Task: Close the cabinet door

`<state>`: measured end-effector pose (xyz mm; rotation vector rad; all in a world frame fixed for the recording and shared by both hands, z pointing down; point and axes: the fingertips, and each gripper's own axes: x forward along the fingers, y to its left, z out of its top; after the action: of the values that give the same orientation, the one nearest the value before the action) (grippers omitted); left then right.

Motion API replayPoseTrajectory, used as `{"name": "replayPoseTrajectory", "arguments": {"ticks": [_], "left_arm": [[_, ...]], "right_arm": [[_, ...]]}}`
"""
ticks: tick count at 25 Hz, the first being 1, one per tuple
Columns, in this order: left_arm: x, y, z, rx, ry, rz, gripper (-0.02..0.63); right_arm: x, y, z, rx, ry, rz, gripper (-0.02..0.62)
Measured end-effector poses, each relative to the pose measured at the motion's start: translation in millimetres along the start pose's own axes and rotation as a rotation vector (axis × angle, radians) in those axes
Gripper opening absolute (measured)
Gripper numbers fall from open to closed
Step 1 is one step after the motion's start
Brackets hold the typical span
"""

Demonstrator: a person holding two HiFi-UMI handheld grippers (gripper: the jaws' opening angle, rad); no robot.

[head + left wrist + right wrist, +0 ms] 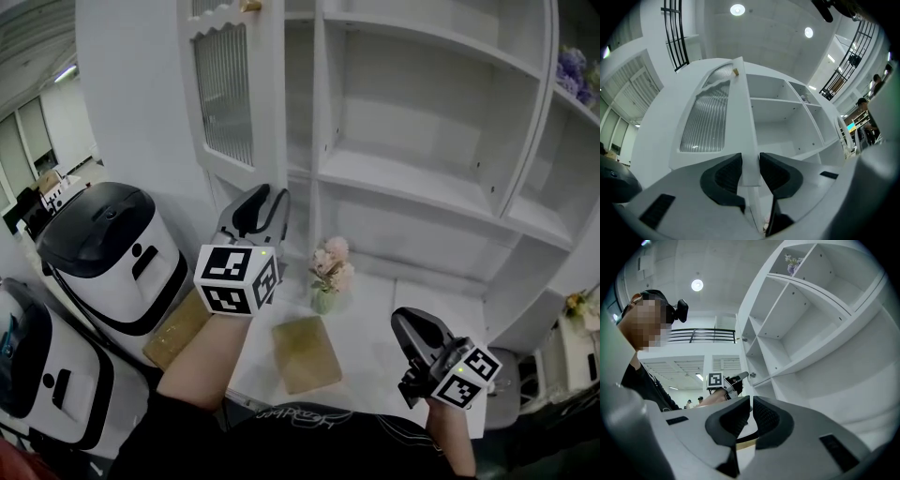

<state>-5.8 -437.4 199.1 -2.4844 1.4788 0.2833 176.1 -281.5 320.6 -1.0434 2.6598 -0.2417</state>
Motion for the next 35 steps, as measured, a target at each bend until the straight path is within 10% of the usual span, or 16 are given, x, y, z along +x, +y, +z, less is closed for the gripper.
{"name": "replayPoseTrajectory", "arguments": {"ticks": [35], "left_arm": [[108,-7,-33,0.074,0.054,0.000,0.111]], "right_arm": [[-1,-55,-5,0.033,-0.033,-0.063,0.051]]}}
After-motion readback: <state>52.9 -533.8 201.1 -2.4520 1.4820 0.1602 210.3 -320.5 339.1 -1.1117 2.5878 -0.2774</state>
